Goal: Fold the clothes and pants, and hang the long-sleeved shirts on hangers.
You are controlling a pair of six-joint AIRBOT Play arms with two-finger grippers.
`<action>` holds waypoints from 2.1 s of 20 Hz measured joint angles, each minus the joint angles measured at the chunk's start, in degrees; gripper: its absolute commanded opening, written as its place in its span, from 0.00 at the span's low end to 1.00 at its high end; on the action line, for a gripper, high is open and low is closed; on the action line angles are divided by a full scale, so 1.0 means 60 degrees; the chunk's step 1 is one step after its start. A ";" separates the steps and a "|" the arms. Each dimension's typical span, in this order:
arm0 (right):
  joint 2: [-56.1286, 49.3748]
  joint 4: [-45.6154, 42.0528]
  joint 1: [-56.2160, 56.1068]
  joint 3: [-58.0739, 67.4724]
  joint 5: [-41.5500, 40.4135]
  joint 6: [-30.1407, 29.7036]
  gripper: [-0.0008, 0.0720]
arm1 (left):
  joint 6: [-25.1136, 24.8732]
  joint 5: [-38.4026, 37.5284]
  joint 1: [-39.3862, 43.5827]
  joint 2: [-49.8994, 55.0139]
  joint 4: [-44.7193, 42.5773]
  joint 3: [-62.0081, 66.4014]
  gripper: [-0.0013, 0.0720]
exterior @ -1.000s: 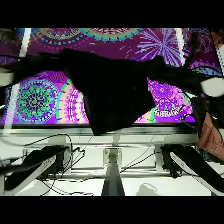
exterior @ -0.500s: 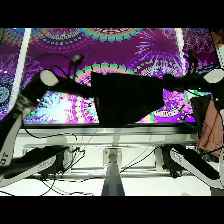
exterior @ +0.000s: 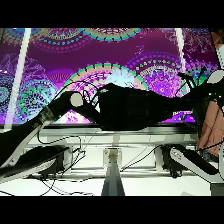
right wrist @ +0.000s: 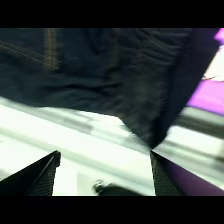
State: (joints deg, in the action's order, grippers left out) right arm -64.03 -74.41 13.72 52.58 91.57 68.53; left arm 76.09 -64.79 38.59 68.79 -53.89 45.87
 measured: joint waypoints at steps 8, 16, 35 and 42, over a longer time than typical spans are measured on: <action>-0.1333 -0.0335 0.0029 0.0004 -0.1942 0.0379 0.88 | 0.0127 0.0561 -0.1468 0.0000 -0.0004 -0.0029 0.96; -0.3279 0.0667 0.0594 0.0164 -0.2524 -0.0004 0.83 | 0.0178 0.0725 -0.2313 0.0000 -0.0178 -0.0033 0.96; -0.0637 0.3909 0.0608 0.4324 -0.3497 0.1909 0.06 | 0.0178 0.1716 -0.5104 -0.1461 -0.2266 0.3333 0.96; 0.2645 -0.1104 0.4047 0.5351 -0.1869 0.7817 0.06 | 0.0178 0.1953 -0.6087 -0.2601 -0.2412 0.3887 0.96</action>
State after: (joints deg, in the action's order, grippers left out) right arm -48.16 -81.03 38.00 84.68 80.36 115.44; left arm 77.17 -53.08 2.07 53.19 -68.36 69.19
